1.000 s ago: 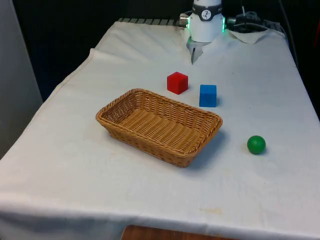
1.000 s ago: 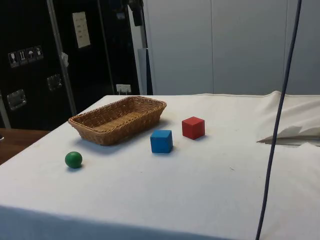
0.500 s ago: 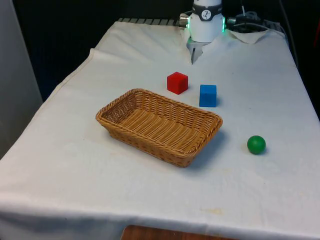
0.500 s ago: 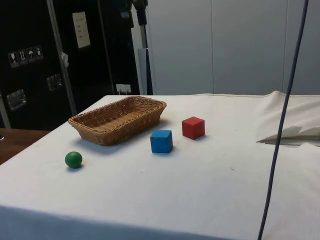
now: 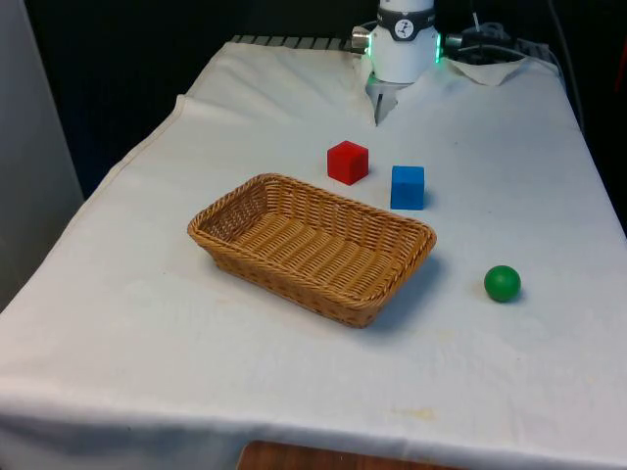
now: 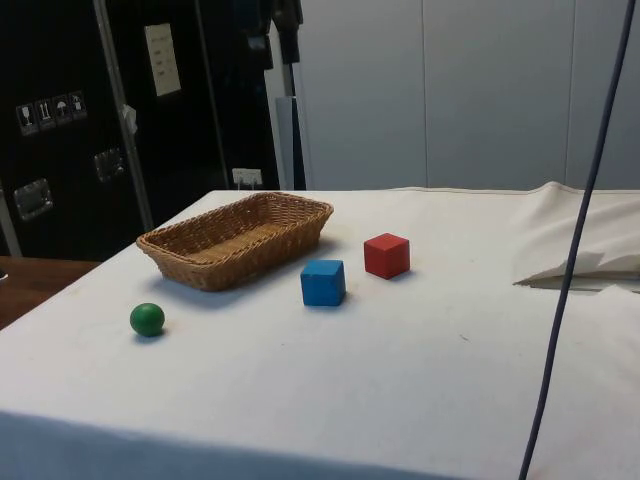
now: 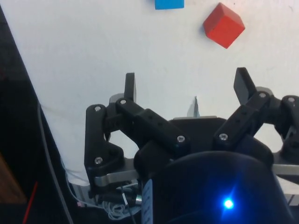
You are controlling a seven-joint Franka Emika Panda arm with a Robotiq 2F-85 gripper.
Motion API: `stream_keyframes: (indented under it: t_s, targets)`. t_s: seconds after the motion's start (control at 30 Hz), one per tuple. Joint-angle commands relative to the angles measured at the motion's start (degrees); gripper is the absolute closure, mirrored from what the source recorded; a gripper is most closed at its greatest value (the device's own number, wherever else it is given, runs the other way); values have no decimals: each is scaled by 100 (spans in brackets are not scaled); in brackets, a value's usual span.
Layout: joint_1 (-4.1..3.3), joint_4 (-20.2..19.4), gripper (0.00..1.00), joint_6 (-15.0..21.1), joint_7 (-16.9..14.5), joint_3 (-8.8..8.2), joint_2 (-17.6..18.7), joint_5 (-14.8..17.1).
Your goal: Place all non-red objects into the basket.
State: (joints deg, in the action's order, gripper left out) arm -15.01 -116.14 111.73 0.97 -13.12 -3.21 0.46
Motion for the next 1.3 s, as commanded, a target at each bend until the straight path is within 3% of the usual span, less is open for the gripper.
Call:
stream_keyframes:
  t_s: [0.0,0.17,0.2,0.37,0.47,0.6,0.77,0.8,0.97,1.07,1.1,1.27]
  targets:
    - [-6,-132,0,178,52,17,-57,-6]
    - [-6,-424,0,521,29,46,-86,63]
    - [0,-350,0,407,11,40,-52,34]
    - [-11,-745,0,905,23,74,-92,86]
    - [0,-779,0,922,11,80,-57,57]
    - [-11,-1083,0,1318,23,120,-92,86]
    - [-11,-1272,0,1581,-11,126,-80,138]
    - [0,-1232,0,1495,6,126,-57,80]
    - [-11,-1507,0,1902,-86,132,-63,252]
    - [-11,-1627,0,2051,-120,132,-57,304]
    - [0,-1570,0,1942,-74,132,-52,218]
    - [-17,-1839,0,2309,-160,149,-40,372]
